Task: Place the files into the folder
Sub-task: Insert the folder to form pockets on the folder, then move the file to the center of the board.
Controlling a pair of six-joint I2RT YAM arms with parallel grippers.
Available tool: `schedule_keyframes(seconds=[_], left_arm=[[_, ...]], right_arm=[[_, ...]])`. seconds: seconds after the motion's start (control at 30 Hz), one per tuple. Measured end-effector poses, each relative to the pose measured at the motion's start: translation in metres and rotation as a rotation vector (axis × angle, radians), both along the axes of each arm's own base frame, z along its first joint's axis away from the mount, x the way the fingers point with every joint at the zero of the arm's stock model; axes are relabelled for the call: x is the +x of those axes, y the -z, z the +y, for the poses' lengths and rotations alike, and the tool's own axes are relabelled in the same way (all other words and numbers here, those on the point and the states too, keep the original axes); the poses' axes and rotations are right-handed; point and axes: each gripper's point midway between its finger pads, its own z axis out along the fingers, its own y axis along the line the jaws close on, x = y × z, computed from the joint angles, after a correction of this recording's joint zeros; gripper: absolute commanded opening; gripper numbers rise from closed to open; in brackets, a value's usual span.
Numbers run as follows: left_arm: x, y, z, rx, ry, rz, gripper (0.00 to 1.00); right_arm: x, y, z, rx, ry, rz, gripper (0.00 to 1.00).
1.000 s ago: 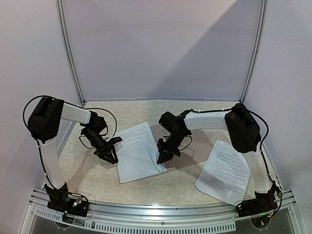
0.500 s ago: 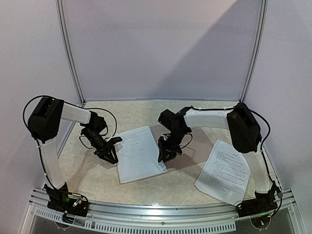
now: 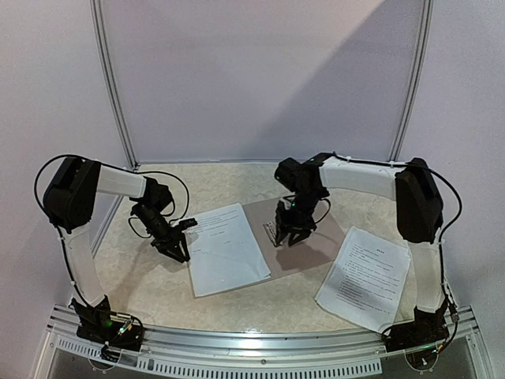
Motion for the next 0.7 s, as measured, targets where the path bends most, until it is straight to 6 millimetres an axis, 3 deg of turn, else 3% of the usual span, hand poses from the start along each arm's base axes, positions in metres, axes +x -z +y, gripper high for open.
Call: schedule_keyframes(seconds=[0.07, 0.2, 0.3, 0.37, 0.5, 0.7], left_arm=[[0.004, -0.002, 0.005, 0.029, 0.016, -0.040, 0.37], [0.014, -0.008, 0.015, 0.087, 0.043, -0.120, 0.42], [0.024, -0.017, 0.019, 0.115, 0.055, -0.183, 0.47], [0.030, -0.025, 0.021, 0.125, 0.058, -0.223, 0.53], [0.040, -0.038, 0.024, 0.144, 0.067, -0.293, 0.61], [0.045, -0.046, 0.035, 0.203, 0.087, -0.358, 0.65]], right_arm=[[0.013, -0.005, -0.036, -0.052, 0.049, -0.039, 0.55], [0.028, -0.012, -0.136, -0.191, 0.194, -0.098, 0.65], [0.022, -0.007, -0.201, -0.294, 0.299, -0.107, 0.66], [0.010, 0.000, -0.233, -0.350, 0.342, -0.090, 0.66], [-0.004, 0.012, -0.263, -0.426, 0.360, -0.067, 0.69], [0.002, 0.014, -0.275, -0.468, 0.352, -0.107, 0.80]])
